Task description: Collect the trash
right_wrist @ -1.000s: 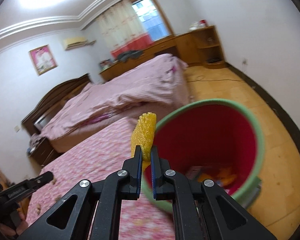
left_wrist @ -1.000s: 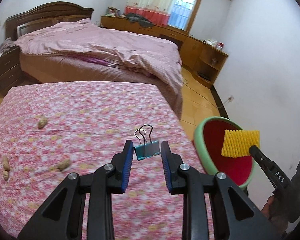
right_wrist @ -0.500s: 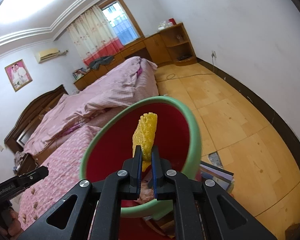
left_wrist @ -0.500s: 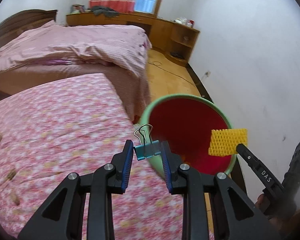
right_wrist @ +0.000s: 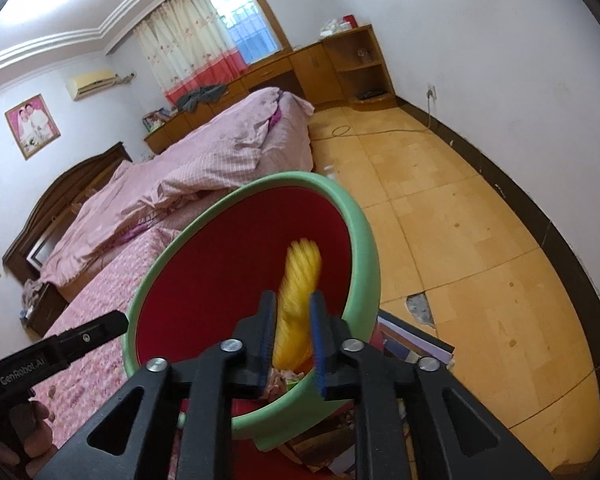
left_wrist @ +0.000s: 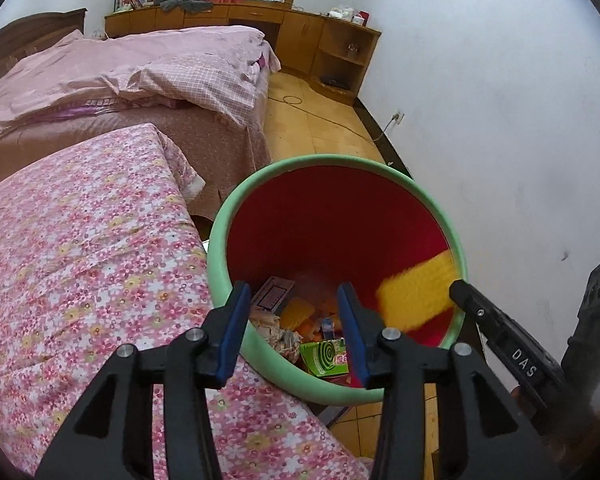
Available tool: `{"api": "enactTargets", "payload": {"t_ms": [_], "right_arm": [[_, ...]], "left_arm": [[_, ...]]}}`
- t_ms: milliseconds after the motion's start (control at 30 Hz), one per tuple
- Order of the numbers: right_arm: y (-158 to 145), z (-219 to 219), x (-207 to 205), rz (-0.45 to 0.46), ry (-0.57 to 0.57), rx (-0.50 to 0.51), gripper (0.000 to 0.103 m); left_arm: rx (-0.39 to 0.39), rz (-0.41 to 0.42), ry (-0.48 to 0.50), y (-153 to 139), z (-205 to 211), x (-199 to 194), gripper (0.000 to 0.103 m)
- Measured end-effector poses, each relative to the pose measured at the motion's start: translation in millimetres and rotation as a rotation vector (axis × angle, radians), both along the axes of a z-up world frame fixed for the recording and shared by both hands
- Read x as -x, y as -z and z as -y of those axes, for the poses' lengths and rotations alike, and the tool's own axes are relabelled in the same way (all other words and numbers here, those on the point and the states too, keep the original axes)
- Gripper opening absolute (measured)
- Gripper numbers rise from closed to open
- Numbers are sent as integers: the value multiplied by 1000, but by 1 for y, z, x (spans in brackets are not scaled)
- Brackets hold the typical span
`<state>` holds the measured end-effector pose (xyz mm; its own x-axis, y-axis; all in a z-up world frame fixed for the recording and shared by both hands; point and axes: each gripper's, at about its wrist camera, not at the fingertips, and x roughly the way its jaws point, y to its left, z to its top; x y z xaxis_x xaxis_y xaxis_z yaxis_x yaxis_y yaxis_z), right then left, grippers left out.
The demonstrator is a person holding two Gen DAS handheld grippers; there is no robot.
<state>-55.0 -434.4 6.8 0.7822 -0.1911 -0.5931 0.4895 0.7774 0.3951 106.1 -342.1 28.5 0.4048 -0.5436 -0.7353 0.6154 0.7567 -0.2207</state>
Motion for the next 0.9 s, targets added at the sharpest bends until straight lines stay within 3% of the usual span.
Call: {"api": "enactTargets", "payload": {"t_ms": [167, 233, 367, 667, 800, 900], "right_arm": [[6, -2, -4, -43, -21, -4, 26], [5, -4, -4, -41, -38, 1, 32], [-4, -12, -1, -14, -63, 0, 35], [-30, -51, 11, 64, -138, 1, 39], [-44, -74, 16, 76, -159, 26, 48], [-54, -90, 22, 94, -189, 41, 49]], "left_arm": [[-14, 0, -50, -6, -16, 4, 45], [-19, -4, -84, -9, -28, 6, 45], [-7, -18, -140, -14, -49, 10, 45], [-7, 31, -223, -29, -95, 31, 45], [-2, 62, -256, -40, -117, 43, 45], [11, 76, -290, -48, -139, 51, 45]]}}
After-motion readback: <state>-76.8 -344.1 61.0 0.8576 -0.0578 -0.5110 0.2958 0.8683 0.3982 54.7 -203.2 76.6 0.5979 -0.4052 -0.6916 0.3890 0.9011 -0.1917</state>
